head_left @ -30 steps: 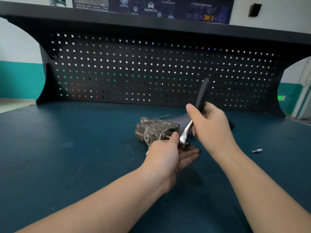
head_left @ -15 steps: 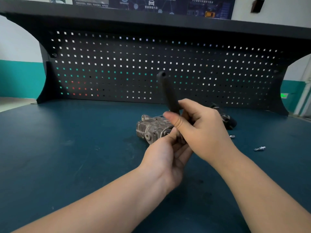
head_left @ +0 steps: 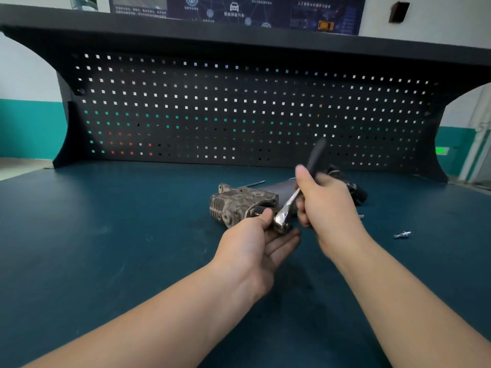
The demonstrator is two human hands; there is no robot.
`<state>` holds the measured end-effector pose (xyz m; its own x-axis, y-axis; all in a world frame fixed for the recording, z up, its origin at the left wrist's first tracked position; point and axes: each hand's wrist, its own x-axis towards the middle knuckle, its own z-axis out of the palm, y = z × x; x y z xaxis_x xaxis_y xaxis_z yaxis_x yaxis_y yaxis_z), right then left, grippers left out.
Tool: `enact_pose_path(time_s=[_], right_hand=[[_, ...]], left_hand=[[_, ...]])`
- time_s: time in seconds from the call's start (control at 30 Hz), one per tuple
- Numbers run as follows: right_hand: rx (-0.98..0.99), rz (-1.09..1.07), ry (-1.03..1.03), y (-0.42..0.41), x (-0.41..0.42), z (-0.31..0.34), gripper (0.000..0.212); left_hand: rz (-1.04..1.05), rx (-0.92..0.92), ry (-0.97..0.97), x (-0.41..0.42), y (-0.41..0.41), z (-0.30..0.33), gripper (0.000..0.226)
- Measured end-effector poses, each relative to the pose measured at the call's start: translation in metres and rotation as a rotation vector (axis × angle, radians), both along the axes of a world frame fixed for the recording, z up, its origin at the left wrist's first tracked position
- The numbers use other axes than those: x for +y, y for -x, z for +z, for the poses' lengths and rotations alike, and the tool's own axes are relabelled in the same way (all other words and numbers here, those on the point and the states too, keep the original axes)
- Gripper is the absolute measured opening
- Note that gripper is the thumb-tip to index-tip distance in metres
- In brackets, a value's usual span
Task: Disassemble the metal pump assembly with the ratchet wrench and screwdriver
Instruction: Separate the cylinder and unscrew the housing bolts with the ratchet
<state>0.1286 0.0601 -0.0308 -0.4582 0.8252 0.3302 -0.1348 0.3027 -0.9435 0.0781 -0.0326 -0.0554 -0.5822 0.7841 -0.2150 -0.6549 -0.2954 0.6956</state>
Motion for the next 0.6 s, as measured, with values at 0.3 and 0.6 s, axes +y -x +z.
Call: enact_pose_path(time_s=[0.3, 0.6], right_hand=[[0.011, 0.149, -0.747, -0.001, -0.025, -0.003, 0.021], [0.089, 0.077, 0.272, 0.004, 0.001, -0.001, 0.031]], left_hand=[[-0.004, -0.044, -0.016, -0.005, 0.004, 0.004, 0.018], [-0.042, 0.016, 0.026, -0.003, 0.007, 0.004, 0.023]])
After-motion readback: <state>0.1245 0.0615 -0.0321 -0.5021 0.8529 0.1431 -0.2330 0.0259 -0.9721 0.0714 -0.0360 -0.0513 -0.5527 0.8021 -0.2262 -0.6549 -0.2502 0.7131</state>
